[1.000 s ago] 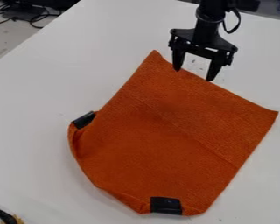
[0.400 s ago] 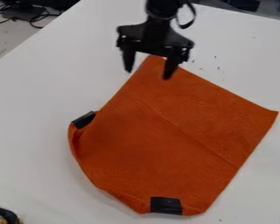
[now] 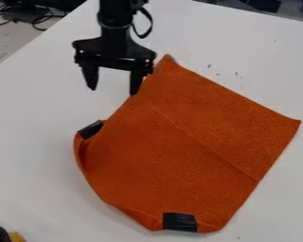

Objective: Fix the bottom left of the cloth

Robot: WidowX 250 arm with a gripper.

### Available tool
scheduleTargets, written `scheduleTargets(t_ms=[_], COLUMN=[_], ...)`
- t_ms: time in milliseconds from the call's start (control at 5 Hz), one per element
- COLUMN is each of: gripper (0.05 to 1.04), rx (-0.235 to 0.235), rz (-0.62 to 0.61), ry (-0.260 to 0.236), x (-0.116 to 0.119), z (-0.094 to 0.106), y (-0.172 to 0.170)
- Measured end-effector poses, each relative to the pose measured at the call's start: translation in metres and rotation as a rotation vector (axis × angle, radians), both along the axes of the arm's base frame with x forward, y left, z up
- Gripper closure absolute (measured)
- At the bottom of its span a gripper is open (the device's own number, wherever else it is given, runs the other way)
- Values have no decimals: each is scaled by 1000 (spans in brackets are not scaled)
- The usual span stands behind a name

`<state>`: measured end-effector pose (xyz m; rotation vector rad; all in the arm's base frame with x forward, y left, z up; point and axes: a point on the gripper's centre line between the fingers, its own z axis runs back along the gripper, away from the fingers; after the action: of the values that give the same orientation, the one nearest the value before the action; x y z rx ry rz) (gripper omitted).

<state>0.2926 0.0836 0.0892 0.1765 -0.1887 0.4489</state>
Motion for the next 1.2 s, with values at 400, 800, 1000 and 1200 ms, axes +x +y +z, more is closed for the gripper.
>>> scheduleTargets(t_ms=[400, 800, 1000, 1200], gripper=[83, 83, 83, 83], rx=[-49, -88, -116, -136], rz=[33, 49, 36, 6], ry=[24, -8, 11, 18], x=[-30, -45, -44, -31], z=[-18, -35, -50, -61], y=[26, 42, 47, 51])
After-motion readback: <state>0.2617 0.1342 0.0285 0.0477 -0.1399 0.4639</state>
